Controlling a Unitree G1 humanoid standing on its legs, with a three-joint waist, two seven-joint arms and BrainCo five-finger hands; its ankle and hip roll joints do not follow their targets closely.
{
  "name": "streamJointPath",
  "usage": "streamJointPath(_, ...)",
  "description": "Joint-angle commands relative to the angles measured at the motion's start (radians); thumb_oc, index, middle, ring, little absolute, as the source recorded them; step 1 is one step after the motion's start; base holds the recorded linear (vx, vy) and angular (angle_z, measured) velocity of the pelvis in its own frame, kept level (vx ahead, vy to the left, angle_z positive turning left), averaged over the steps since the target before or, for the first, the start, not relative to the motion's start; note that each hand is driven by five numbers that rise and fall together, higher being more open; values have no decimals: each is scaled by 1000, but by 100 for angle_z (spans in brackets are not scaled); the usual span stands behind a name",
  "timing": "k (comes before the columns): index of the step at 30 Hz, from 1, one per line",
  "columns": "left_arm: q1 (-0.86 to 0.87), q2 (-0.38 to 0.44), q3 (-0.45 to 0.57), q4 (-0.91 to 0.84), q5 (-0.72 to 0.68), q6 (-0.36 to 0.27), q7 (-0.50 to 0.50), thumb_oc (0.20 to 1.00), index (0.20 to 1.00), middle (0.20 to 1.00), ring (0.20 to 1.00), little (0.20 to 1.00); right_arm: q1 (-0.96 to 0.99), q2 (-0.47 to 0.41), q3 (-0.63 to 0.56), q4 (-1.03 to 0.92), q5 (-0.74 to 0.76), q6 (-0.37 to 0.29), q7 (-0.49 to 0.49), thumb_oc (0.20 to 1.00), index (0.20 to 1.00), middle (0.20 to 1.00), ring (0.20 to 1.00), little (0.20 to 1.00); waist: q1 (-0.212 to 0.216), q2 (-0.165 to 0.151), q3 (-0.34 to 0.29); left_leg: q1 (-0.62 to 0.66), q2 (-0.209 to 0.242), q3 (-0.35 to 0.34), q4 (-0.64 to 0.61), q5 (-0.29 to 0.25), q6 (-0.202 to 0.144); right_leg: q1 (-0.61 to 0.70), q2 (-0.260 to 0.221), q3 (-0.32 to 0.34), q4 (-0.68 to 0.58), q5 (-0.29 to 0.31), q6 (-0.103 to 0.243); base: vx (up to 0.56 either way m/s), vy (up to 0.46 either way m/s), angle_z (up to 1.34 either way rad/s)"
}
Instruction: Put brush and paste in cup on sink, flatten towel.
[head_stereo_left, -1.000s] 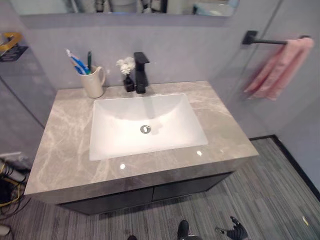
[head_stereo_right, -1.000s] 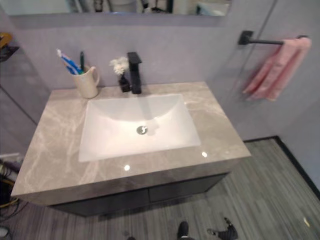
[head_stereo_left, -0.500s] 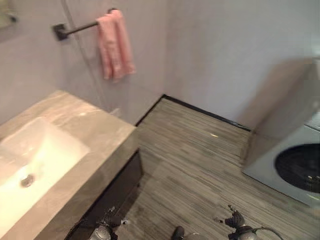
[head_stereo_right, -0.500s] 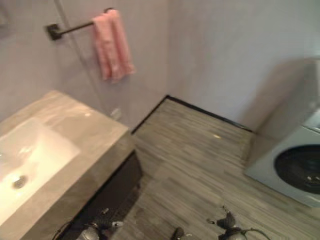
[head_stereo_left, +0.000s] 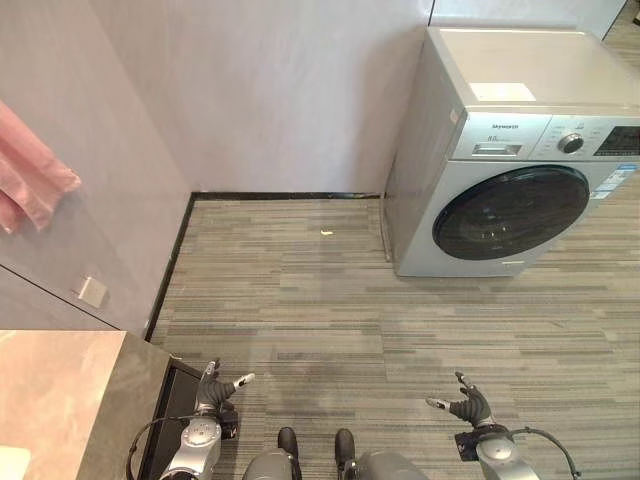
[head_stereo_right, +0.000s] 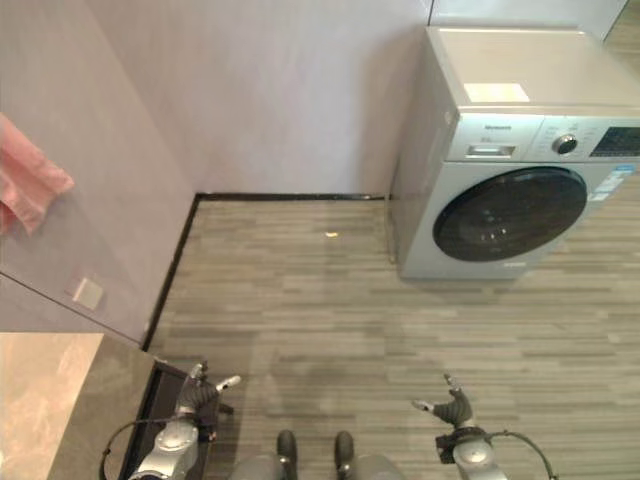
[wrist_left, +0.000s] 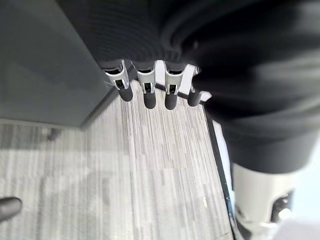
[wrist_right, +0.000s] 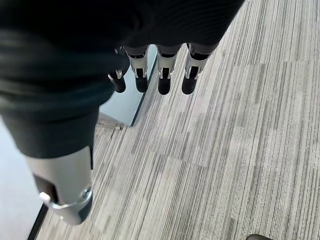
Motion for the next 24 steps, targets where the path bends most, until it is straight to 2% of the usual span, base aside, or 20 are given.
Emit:
streamJointPath(1, 1, 31, -28, -24, -8, -53, 24, 1000, 1000, 1000, 1000, 1000, -44, 19, -41, -62, 74, -71, -12, 1000, 1000, 1000, 1000, 1000, 10, 2, -2, -49, -15, 29, 199, -127, 39, 31, -120, -61, 131, -66, 109, 178, 107, 17)
streamJointPath(4, 7, 29, -41, -48, -8, -57, 18, 1000, 1000, 1000, 1000, 1000, -46, 26, -47, -55, 85, -70, -9, 1000, 1000, 1000, 1000, 1000, 12, 5, -13, -17, -28, 27, 168, -142, 55, 40, -129, -59, 148, -55, 132, 171, 125, 5)
streamJointPath(5, 16, 35, -45, -84, -11, -59, 16, 1000, 1000, 1000, 1000, 1000, -38, 32, -52, -79, 103, -73, -5, 1000, 1000, 1000, 1000, 1000, 13, 7, -12, 7, -39, 26, 146, -149, 66, 15, -140, -58, 213, -20, 158, 103, 139, 4)
streamJointPath(6, 20, 41, -51, -115, -9, -59, 18, 1000, 1000, 1000, 1000, 1000, -35, 35, -56, -93, 105, -71, -3, 1000, 1000, 1000, 1000, 1000, 11, 4, -3, 36, -55, 34, 128, -159, 79, -22, -163, -48, 288, 65, 205, 135, 196, 5)
streamJointPath(7, 20, 42, -52, -117, -4, -59, 21, 1000, 1000, 1000, 1000, 1000, -38, 36, -49, -91, 95, -68, -4, 1000, 1000, 1000, 1000, 1000, 9, 4, 5, 56, -64, 41, 110, -161, 86, -51, -180, -32, 335, 141, 230, 105, 185, -19)
streamJointPath(8, 19, 48, -52, -130, -3, -60, 23, 1000, 1000, 1000, 1000, 1000, -42, 35, -40, -106, 81, -66, -3, 1000, 1000, 1000, 1000, 1000, 5, 11, 19, 67, -63, 42, 108, -165, 91, -77, -187, -24, 395, 179, 234, 296, 198, -28)
streamJointPath(9, 22, 48, -49, -135, 6, -57, 30, 1000, 1000, 1000, 1000, 1000, -35, 32, -41, -140, 45, -60, -7, 1000, 1000, 1000, 1000, 1000, -9, 26, 26, 116, -67, 30, 83, -178, 92, -159, -193, -27, 431, 160, 221, 265, 139, -33)
streamJointPath(11, 20, 47, -52, -134, 8, -58, 30, 1000, 1000, 1000, 1000, 1000, -33, 32, -43, -145, 43, -61, -7, 1000, 1000, 1000, 1000, 1000, -18, 25, 26, 138, -74, 23, 69, -186, 88, -172, -198, -35, 382, 154, 217, 273, 48, -10)
streamJointPath(12, 13, 46, -46, -118, 4, -58, 30, 1000, 1000, 1000, 1000, 1000, -37, 30, -44, -149, 43, -62, -12, 1000, 1000, 1000, 1000, 1000, -25, 24, 27, 156, -78, 23, 54, -195, 82, -191, -206, -45, 313, 156, 212, 450, -36, 3)
streamJointPath(13, 0, 42, -38, -87, 2, -55, 33, 1000, 1000, 1000, 1000, 1000, -51, 26, -39, -134, 39, -60, -18, 1000, 1000, 1000, 1000, 1000, -34, 15, 22, 187, -85, 21, 30, -211, 68, -210, -240, -86, 155, 174, 211, 493, -77, 8)
streamJointPath(14, -3, 39, -34, -73, 5, -53, 33, 1000, 1000, 1000, 1000, 1000, -55, 25, -33, -129, 31, -57, -20, 1000, 1000, 1000, 1000, 1000, -42, 11, 20, 213, -87, 18, 14, -219, 60, -223, -242, -98, 73, 191, 215, 543, -129, 2)
streamJointPath(15, -13, 43, -29, -66, 16, -59, 51, 1000, 1000, 1000, 1000, 1000, -56, 14, -29, -145, 17, -60, -26, 1000, 1000, 1000, 1000, 1000, -53, 8, 9, 242, -83, 9, -6, -216, 44, -213, -226, -93, 5, 199, 216, 448, -129, -1)
streamJointPath(16, -3, 38, -32, -63, 15, -53, 42, 1000, 1000, 1000, 1000, 1000, -33, 19, -33, -144, 21, -57, -23, 1000, 1000, 1000, 1000, 1000, -57, 13, 2, 254, -77, -11, -8, -210, 35, -185, -207, -70, -2, 190, 220, 434, -128, 3)
streamJointPath(17, 7, 39, -29, -49, 13, -53, 37, 1000, 1000, 1000, 1000, 1000, -27, 24, -34, -135, 32, -55, -18, 1000, 1000, 1000, 1000, 1000, -56, 14, -5, 254, -69, -11, -2, -208, 28, -164, -188, -49, -4, 183, 206, 420, -123, 29)
streamJointPath(18, 13, 32, -28, -31, 12, -52, 36, 1000, 1000, 1000, 1000, 1000, -22, 25, -31, -124, 41, -57, -12, 1000, 1000, 1000, 1000, 1000, -61, 18, -16, 251, -57, -18, 17, -182, 9, -142, -160, -28, -12, 172, 192, 384, -141, 37)
streamJointPath(19, 16, 31, -23, -28, 5, -53, 34, 1000, 1000, 1000, 1000, 1000, -18, 18, -30, -125, 38, -58, -9, 1000, 1000, 1000, 1000, 1000, -56, 20, -22, 222, -39, -18, 75, -120, -16, -122, -145, -42, -28, 158, 168, 347, -184, 50)
streamJointPath(21, 3, 30, -26, -19, -8, -54, 25, 1000, 1000, 1000, 1000, 1000, -19, 1, -32, -121, 34, -63, -13, 1000, 1000, 1000, 1000, 1000, -49, 11, -6, 102, -4, -38, 306, 2, -61, -68, -125, -67, -66, 139, 126, 221, -218, 33)
streamJointPath(22, 3, 31, -25, -19, -8, -54, 25, 1000, 1000, 1000, 1000, 1000, -19, 2, -32, -121, 34, -63, -13, 1000, 1000, 1000, 1000, 1000, -52, 10, -10, 98, -6, -40, 305, 5, -60, -71, -127, -69, -68, 141, 126, 231, -274, 38)
streamJointPath(23, -12, 40, -33, -20, -7, -57, 21, 1000, 1000, 1000, 1000, 1000, -18, -19, -43, -132, 36, -66, -15, 1000, 1000, 1000, 1000, 1000, -35, -11, 24, 16, 10, -20, 444, 38, -65, -29, -131, -92, -80, 113, 98, 240, -225, 36)
streamJointPath(24, -17, 43, -35, -24, -6, -57, 22, 1000, 1000, 1000, 1000, 1000, -16, -27, -47, -129, 36, -66, -16, 1000, 1000, 1000, 1000, 1000, -27, -14, 31, -24, 16, -7, 453, 38, -65, -10, -134, -102, -88, 102, 94, 242, -223, 30)
